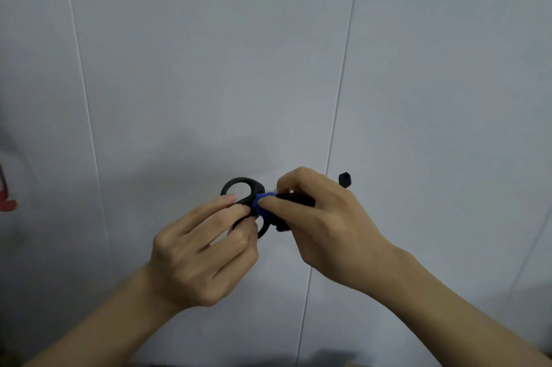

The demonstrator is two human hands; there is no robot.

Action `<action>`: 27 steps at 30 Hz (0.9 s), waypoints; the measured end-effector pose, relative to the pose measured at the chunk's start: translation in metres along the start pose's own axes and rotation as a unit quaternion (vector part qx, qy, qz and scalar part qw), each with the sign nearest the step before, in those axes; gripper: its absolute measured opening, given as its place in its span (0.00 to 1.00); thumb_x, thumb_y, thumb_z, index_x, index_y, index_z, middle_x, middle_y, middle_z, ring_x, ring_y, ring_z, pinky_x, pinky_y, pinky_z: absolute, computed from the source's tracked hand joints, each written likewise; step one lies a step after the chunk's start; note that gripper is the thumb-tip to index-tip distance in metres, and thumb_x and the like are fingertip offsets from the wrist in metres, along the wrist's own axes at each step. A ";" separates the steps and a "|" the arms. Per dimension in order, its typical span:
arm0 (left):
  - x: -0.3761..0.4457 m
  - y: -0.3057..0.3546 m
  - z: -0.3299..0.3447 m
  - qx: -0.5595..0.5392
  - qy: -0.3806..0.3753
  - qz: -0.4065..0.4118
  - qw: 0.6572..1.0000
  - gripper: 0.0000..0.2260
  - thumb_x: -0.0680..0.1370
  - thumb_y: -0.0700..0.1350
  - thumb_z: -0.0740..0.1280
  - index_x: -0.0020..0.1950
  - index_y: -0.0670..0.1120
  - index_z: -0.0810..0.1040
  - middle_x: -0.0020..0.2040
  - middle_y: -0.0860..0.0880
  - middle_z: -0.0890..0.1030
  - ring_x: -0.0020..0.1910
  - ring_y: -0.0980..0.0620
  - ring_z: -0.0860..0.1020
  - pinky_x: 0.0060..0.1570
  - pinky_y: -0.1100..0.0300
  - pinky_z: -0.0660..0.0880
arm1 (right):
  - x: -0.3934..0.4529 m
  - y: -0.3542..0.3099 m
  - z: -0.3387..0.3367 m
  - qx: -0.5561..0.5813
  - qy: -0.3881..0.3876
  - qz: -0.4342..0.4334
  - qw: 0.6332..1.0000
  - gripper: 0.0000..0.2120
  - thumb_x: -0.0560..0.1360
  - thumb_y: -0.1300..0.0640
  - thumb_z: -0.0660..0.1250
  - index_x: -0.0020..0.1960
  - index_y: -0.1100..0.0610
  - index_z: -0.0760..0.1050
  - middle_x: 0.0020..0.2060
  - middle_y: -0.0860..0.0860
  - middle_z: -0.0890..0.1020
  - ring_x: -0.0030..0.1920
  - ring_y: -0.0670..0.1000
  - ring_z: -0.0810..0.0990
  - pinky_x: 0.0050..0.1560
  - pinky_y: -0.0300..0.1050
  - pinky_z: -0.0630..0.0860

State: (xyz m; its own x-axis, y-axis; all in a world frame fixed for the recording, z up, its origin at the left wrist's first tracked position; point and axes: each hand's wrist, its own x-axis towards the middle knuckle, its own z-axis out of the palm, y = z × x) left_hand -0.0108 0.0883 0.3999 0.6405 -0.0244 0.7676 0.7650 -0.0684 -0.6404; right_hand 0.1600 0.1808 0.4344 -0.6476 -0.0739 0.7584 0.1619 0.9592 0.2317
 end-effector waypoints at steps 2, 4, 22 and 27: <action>-0.001 0.000 -0.001 -0.003 0.001 0.005 1.000 0.08 0.62 0.31 0.77 0.26 0.40 0.81 0.29 0.44 0.82 0.31 0.44 0.83 0.39 0.52 0.82 | 0.002 0.002 0.000 0.007 -0.015 0.016 1.000 0.11 0.73 0.70 0.64 0.50 0.61 0.81 0.44 0.56 0.76 0.34 0.57 0.75 0.32 0.51 0.74; -0.002 0.000 -0.002 -0.007 -0.003 0.012 1.000 0.08 0.61 0.31 0.77 0.26 0.40 0.81 0.29 0.44 0.82 0.31 0.45 0.83 0.40 0.51 0.82 | 0.003 0.003 -0.001 -0.002 -0.034 0.032 0.999 0.10 0.72 0.70 0.66 0.48 0.60 0.81 0.44 0.55 0.75 0.32 0.55 0.73 0.30 0.49 0.73; -0.003 0.002 -0.004 0.019 -0.022 -0.006 1.000 0.07 0.64 0.29 0.74 0.33 0.38 0.79 0.30 0.41 0.82 0.48 0.37 0.83 0.45 0.44 0.81 | 0.001 -0.007 -0.002 0.015 0.007 0.053 0.998 0.11 0.73 0.68 0.64 0.51 0.60 0.81 0.46 0.56 0.76 0.34 0.58 0.76 0.30 0.51 0.76; -0.003 -0.003 -0.005 0.047 -0.017 -0.034 0.998 0.09 0.66 0.31 0.75 0.28 0.39 0.80 0.29 0.43 0.82 0.34 0.42 0.84 0.30 0.52 0.75 | -0.005 -0.003 0.003 0.035 0.001 0.071 0.997 0.10 0.76 0.66 0.62 0.53 0.59 0.80 0.48 0.52 0.73 0.36 0.59 0.76 0.34 0.53 0.78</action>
State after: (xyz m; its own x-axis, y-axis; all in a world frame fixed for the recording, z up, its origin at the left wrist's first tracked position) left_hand -0.0155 0.0834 0.3994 0.5882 0.0116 0.8086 0.8082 0.0260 -0.5883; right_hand 0.1601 0.1795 0.4281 -0.6197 0.0630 0.7823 0.1991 0.9768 0.0790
